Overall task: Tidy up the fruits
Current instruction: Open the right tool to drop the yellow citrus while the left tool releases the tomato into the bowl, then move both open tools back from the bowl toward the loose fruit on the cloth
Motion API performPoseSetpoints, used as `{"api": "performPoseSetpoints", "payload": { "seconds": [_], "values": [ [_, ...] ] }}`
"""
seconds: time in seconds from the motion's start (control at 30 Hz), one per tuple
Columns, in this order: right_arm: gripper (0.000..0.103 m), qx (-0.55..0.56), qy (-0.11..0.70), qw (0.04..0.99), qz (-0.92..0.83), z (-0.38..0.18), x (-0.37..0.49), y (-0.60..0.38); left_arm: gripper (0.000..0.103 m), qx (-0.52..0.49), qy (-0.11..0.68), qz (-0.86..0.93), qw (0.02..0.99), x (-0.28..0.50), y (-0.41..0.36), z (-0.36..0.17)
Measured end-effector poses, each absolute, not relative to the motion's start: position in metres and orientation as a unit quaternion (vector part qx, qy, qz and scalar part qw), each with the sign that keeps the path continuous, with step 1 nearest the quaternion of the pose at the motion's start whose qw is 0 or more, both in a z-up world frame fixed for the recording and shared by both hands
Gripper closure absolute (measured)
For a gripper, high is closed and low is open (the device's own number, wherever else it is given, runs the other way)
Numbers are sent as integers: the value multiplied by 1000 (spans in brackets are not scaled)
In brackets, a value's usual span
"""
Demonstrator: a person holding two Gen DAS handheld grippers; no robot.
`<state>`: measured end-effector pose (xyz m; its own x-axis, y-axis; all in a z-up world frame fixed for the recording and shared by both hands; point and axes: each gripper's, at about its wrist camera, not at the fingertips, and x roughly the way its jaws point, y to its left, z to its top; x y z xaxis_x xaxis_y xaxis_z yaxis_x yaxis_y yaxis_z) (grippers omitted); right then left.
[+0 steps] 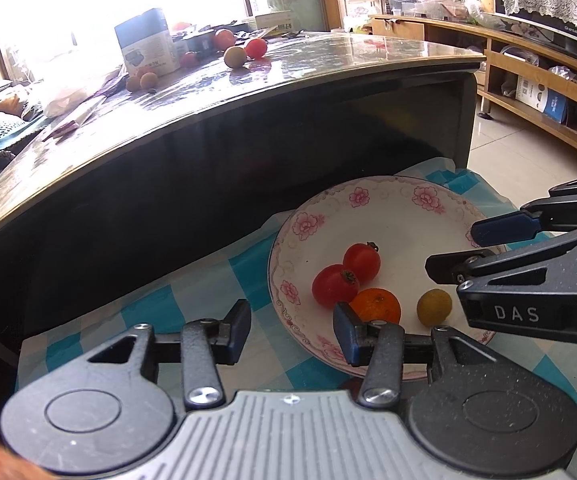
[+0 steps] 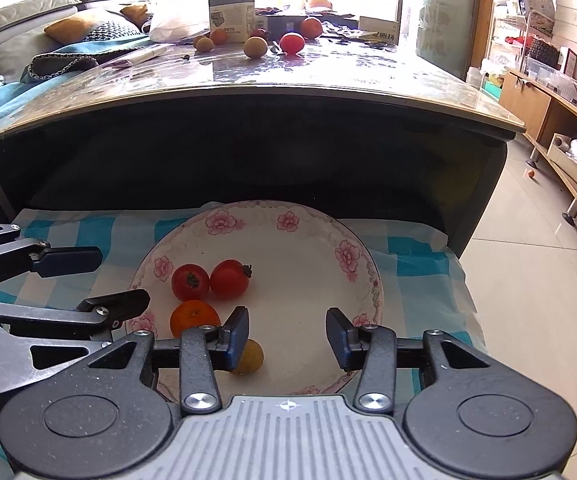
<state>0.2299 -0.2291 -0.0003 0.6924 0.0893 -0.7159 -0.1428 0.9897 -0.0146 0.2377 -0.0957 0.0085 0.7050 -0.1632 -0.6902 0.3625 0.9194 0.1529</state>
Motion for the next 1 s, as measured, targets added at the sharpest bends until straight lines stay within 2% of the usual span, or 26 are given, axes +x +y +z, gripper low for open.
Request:
{"api": "performPoseSetpoints", "payload": {
  "seconds": [1.0],
  "values": [
    [64,-72,367,922,95,36,157,-170,48,96,351,-140,921,154,-28,39]
  ]
}}
